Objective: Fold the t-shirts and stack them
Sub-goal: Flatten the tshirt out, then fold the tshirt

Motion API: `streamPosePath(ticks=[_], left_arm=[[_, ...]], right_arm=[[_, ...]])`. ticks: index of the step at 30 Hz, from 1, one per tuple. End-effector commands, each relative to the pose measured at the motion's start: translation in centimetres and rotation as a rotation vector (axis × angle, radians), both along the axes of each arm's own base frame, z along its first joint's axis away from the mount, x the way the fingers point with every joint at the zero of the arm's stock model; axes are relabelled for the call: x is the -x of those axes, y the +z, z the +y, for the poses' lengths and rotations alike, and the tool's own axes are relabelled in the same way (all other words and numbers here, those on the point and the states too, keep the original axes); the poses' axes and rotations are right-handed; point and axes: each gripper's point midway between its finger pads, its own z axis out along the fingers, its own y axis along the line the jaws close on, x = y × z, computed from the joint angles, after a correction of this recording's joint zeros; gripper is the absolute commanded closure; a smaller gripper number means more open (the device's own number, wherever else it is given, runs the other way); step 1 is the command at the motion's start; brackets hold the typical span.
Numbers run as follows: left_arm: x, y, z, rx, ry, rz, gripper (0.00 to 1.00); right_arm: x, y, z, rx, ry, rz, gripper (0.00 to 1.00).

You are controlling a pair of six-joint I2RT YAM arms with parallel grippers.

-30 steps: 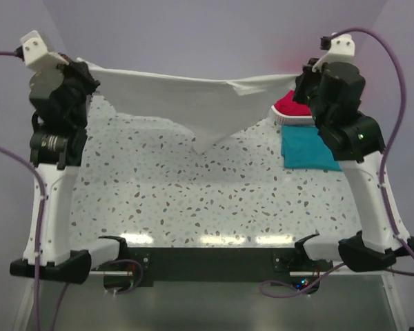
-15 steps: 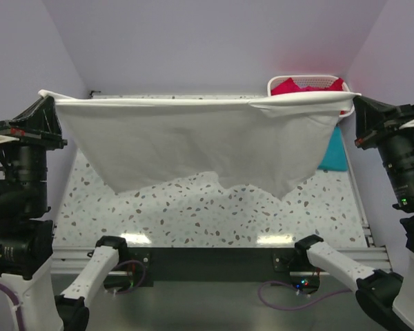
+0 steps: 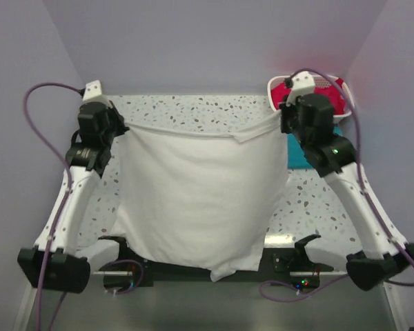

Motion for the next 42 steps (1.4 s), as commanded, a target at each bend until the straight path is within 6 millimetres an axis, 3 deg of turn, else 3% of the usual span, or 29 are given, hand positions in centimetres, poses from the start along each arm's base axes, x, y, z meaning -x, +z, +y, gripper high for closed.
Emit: streamPosePath(ticks=[1, 2, 3, 4, 5, 6, 7, 8, 9, 10, 11, 13, 18, 28, 31, 36, 42], left_arm=[[-4.8, -6.6, 0.1, 0.022, 0.036, 0.113, 1.00], [-5.7, -8.5, 0.0, 0.022, 0.043, 0.149, 1.00], [-6.6, -9.8, 0.0, 0.027, 0.050, 0.169, 1.00], [-8.3, -12.4, -0.2, 0.029, 0.055, 0.221, 1.00], [-9.2, -13.7, -0.2, 0.029, 0.062, 0.247, 1.00], [-10.2, -14.6, -0.3, 0.035, 0.066, 0.249, 1.00], [-11.5, -17.4, -0.3, 0.030, 0.073, 0.308, 1.00], [-12.1, -18.6, -0.3, 0.027, 0.080, 0.331, 1.00], [-12.9, -19.6, -0.2, 0.020, 0.089, 0.346, 1.00], [-14.0, -21.9, -0.1, 0.009, 0.098, 0.392, 1.00], [-14.4, -23.0, 0.1, -0.001, 0.111, 0.414, 1.00], [-15.7, -25.3, 0.3, -0.011, 0.118, 0.460, 1.00], [-17.3, -27.9, 0.7, -0.008, 0.126, 0.492, 1.00], [-20.7, -24.9, 1.4, 0.020, 0.123, 0.412, 1.00], [-21.2, -25.7, 1.3, 0.024, 0.119, 0.431, 1.00], [-21.2, -27.8, 1.1, 0.041, 0.096, 0.480, 1.00], [-21.0, -25.6, 1.0, 0.075, 0.083, 0.462, 1.00]], right_arm=[[-6.1, -5.7, 1.6, 0.028, -0.046, 0.040, 1.00], [-7.1, -8.3, 1.9, 0.045, -0.053, 0.080, 1.00], [-8.0, -9.5, 2.4, 0.052, -0.051, 0.096, 1.00], [-9.2, -10.3, 2.8, 0.048, -0.051, 0.092, 1.00], [-10.8, -13.7, 3.5, 0.075, -0.050, 0.160, 1.00], [-11.6, -15.0, 3.8, 0.083, -0.050, 0.183, 1.00], [-12.7, -16.2, 4.3, 0.084, -0.050, 0.197, 1.00], [-14.0, -18.9, 4.6, 0.101, -0.054, 0.246, 1.00], [-14.8, -20.3, 4.6, 0.106, -0.057, 0.271, 1.00], [-15.7, -20.7, 4.7, 0.095, -0.063, 0.272, 1.00], [-16.5, -23.4, 4.8, 0.107, -0.064, 0.326, 1.00], [-17.5, -25.1, 4.3, 0.070, -0.073, 0.370, 1.00], [-19.9, -28.8, 3.6, 0.033, -0.083, 0.458, 1.00], [-23.7, -25.4, 2.5, -0.050, -0.107, 0.422, 1.00], [-24.4, -26.3, 2.4, -0.063, -0.107, 0.445, 1.00], [-24.6, -28.1, 2.9, -0.109, -0.100, 0.496, 1.00], [-23.4, -26.5, 3.8, -0.181, -0.076, 0.537, 1.00]])
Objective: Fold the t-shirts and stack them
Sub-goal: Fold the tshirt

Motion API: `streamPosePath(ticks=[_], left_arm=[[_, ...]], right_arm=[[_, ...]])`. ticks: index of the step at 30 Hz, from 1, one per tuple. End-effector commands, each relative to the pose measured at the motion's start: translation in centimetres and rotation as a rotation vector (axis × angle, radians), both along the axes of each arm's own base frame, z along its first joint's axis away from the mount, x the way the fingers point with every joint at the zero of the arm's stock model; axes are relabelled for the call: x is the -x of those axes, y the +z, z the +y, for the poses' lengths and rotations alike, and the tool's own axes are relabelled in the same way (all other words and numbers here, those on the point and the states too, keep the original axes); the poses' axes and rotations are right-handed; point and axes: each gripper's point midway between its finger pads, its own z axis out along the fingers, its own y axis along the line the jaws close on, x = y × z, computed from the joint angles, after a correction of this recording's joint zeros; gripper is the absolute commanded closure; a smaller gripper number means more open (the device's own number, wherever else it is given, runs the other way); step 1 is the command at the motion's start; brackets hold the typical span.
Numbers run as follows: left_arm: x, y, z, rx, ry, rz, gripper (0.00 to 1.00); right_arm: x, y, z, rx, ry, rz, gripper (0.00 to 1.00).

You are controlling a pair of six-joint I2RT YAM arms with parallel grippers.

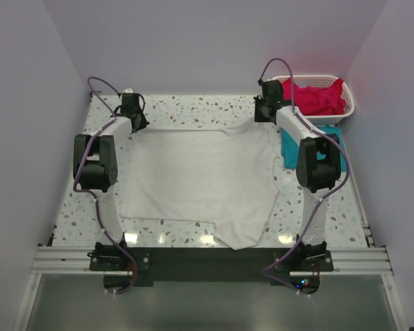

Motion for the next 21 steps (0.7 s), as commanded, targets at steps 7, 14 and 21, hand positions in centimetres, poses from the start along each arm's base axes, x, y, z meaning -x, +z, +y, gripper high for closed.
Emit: streamPosePath(ticks=[7, 14, 21], left_arm=[[0.9, 6.0, 0.7, 0.028, 0.017, -0.076, 1.00], [4.5, 5.8, 1.4, 0.028, 0.044, -0.035, 1.00], [8.0, 5.0, 1.9, 0.043, 0.057, 0.037, 1.00]], right_arm=[[4.2, 6.1, 0.7, -0.134, -0.031, 0.023, 1.00], [9.2, 6.4, -0.8, -0.122, -0.079, 0.058, 1.00], [13.8, 5.4, -1.2, -0.142, -0.090, 0.132, 1.00]])
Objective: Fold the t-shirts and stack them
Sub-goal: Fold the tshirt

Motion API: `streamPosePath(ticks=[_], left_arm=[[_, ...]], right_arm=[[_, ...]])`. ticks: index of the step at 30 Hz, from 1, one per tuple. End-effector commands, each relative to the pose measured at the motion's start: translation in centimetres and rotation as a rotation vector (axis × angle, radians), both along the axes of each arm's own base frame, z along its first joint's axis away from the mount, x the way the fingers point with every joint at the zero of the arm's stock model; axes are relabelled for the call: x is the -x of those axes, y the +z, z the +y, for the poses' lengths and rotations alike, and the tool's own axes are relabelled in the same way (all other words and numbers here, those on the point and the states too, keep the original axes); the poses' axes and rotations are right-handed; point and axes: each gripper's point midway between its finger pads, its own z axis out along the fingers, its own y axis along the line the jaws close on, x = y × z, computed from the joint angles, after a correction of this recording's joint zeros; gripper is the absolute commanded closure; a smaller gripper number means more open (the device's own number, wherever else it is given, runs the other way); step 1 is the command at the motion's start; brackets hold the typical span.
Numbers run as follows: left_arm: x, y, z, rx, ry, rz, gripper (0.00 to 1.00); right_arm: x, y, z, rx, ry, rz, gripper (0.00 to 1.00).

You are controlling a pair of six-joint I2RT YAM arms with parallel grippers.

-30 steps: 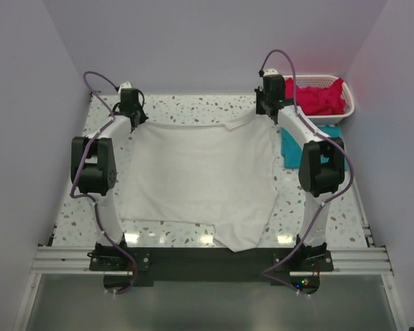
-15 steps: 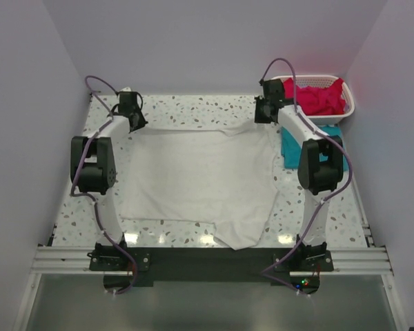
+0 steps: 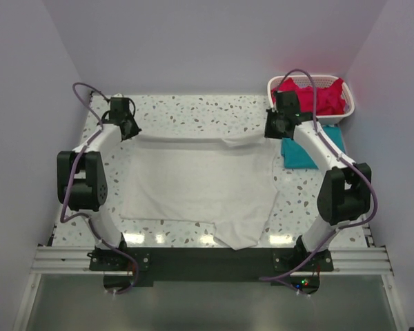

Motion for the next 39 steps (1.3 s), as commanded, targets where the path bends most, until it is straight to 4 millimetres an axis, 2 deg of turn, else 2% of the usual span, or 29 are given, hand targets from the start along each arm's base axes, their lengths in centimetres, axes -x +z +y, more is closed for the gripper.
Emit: streamPosePath(ticks=[1, 5, 9, 13, 17, 21, 32, 39], left_arm=[[1.8, 0.7, 0.6, 0.014, 0.026, 0.014, 1.00], [3.3, 0.1, 0.4, 0.024, 0.024, 0.032, 1.00], [4.7, -1.0, 0.5, 0.023, 0.028, 0.073, 1.00], [5.4, -2.1, 0.9, 0.002, 0.045, 0.090, 1.00], [5.7, -4.2, 1.5, -0.027, 0.059, 0.139, 1.00], [5.9, -5.0, 1.5, -0.030, 0.061, 0.168, 1.00], [6.7, -4.7, 1.8, -0.035, 0.087, 0.173, 1.00], [7.0, -2.7, 1.9, -0.026, 0.105, 0.118, 1.00]], right_arm=[[2.7, -0.4, -0.1, -0.028, -0.014, 0.048, 1.00], [4.7, -1.6, -0.1, -0.051, -0.010, 0.089, 1.00], [6.7, -3.9, 0.1, -0.060, -0.008, 0.164, 1.00], [7.7, -6.3, -0.2, -0.055, -0.025, 0.211, 1.00], [8.4, -9.0, -0.3, -0.050, -0.040, 0.277, 1.00], [8.9, -10.7, -0.1, -0.062, -0.049, 0.303, 1.00], [9.2, -12.3, -1.2, -0.003, -0.081, 0.332, 1.00], [8.7, -9.8, -1.9, 0.025, -0.097, 0.279, 1.00]])
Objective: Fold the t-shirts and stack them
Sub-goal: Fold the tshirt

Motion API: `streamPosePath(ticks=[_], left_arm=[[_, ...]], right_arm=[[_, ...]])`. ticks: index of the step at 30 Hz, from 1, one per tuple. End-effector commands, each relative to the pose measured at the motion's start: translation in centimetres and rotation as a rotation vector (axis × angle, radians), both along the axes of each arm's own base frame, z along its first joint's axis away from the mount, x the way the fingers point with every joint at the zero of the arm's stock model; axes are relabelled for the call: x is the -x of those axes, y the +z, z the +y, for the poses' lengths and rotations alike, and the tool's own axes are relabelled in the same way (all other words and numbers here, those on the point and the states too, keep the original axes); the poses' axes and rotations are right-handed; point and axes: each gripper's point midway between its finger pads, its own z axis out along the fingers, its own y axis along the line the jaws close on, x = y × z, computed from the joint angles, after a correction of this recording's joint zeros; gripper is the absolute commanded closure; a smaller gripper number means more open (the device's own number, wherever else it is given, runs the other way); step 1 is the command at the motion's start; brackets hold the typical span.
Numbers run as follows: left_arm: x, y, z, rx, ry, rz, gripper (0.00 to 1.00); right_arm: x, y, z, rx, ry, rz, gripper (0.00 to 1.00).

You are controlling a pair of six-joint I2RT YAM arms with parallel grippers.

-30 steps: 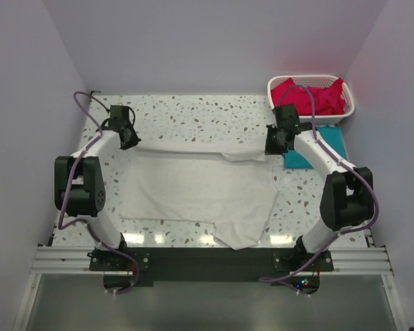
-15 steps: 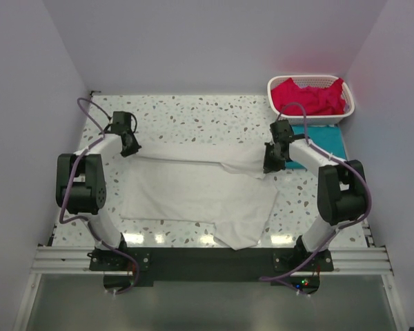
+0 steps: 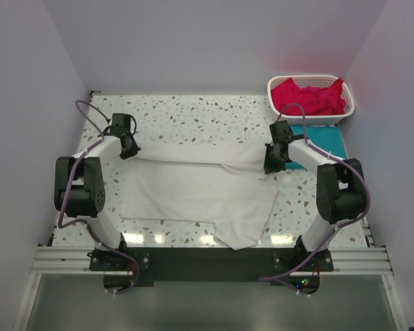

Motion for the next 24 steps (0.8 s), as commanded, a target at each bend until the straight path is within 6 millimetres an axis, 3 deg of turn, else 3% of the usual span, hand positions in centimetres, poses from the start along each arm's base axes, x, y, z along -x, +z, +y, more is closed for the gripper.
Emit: streamPosePath(ticks=[1, 5, 13, 17, 20, 21, 22, 24], left_arm=[[-0.4, 3.1, 1.0, -0.020, 0.049, -0.087, 1.00], [-0.1, 3.5, 0.9, -0.013, 0.050, -0.092, 1.00], [2.4, -0.1, 0.7, 0.014, 0.110, 0.003, 1.00], [2.8, -0.5, 1.1, 0.003, 0.137, 0.012, 0.99], [2.3, 0.7, 1.4, -0.012, 0.151, -0.021, 0.83], [2.2, 1.1, 1.5, -0.016, 0.152, -0.033, 0.69], [1.9, 2.2, 1.7, -0.026, 0.153, -0.059, 0.62], [1.7, 3.2, 2.1, -0.042, 0.157, -0.082, 0.51]], right_arm=[[-1.1, 2.5, -0.9, 0.041, -0.031, -0.071, 1.00], [-1.3, 3.0, -1.4, 0.063, -0.037, -0.083, 1.00], [-0.7, 1.5, -1.9, 0.097, -0.040, -0.045, 1.00], [-0.7, 1.1, -1.9, 0.097, -0.033, -0.033, 0.97], [-1.1, 2.1, -1.4, 0.068, -0.025, -0.057, 0.86], [-1.1, 2.6, -1.0, 0.049, -0.020, -0.060, 0.82], [-1.1, 3.2, -0.8, 0.040, -0.016, -0.072, 0.72], [-1.4, 4.7, -0.7, 0.027, -0.015, -0.096, 0.64]])
